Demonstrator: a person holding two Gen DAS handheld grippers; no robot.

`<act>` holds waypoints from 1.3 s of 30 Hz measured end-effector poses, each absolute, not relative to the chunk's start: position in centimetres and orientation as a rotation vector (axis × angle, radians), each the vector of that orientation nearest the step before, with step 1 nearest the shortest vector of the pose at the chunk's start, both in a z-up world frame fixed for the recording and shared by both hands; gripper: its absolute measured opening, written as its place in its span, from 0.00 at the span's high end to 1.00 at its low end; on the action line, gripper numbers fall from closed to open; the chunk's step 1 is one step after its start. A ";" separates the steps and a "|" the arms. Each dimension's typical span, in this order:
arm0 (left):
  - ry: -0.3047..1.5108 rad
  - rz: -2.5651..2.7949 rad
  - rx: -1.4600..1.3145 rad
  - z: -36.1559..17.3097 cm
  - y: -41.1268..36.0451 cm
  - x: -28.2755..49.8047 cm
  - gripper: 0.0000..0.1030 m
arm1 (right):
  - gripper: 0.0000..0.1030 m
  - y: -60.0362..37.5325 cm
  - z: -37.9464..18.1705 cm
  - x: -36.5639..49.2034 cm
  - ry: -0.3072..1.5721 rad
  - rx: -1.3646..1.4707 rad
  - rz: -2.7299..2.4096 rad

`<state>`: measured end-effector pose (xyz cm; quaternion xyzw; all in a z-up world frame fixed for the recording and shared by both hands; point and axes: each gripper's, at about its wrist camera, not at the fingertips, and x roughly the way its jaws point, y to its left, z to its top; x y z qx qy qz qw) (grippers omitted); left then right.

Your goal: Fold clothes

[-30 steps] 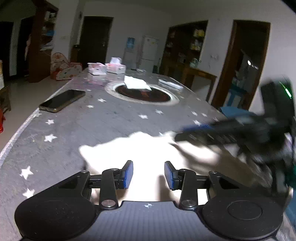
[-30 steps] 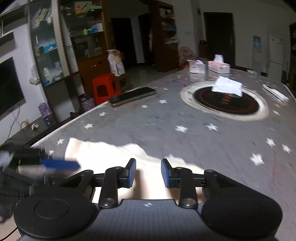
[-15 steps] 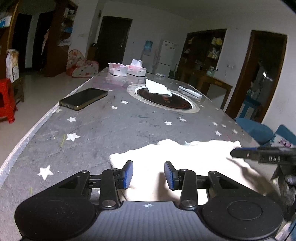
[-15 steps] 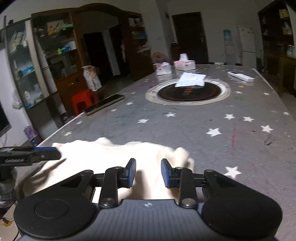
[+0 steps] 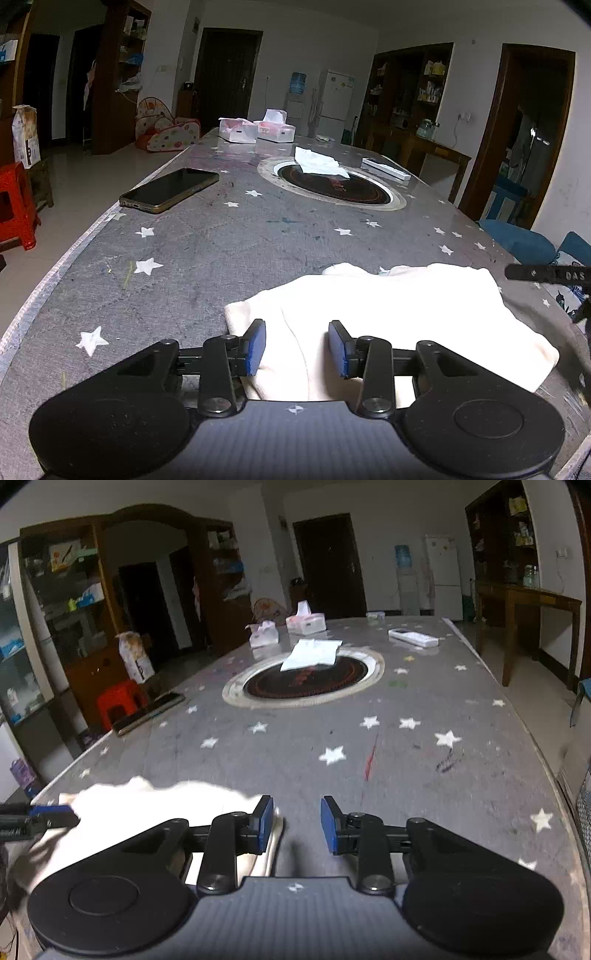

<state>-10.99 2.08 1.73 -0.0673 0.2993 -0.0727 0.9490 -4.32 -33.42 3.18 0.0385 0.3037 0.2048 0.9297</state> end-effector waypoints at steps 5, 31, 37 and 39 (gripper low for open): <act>0.611 -0.143 -0.127 1.7 1.8 -11.0 0.59 | 0.73 -32.0 3.0 -5.5 0.603 0.048 0.483; 0.603 -0.159 -0.111 1.6 1.8 -11.1 0.56 | 0.82 -29.8 3.7 -6.5 0.620 -0.080 0.614; 0.606 -0.157 -0.098 1.6 1.6 -11.1 0.56 | 0.83 -29.3 3.1 -11.0 0.639 -0.145 0.686; 0.607 -0.158 -0.090 1.7 1.5 -11.0 0.56 | 0.83 -29.7 2.5 -11.6 0.661 -0.146 0.676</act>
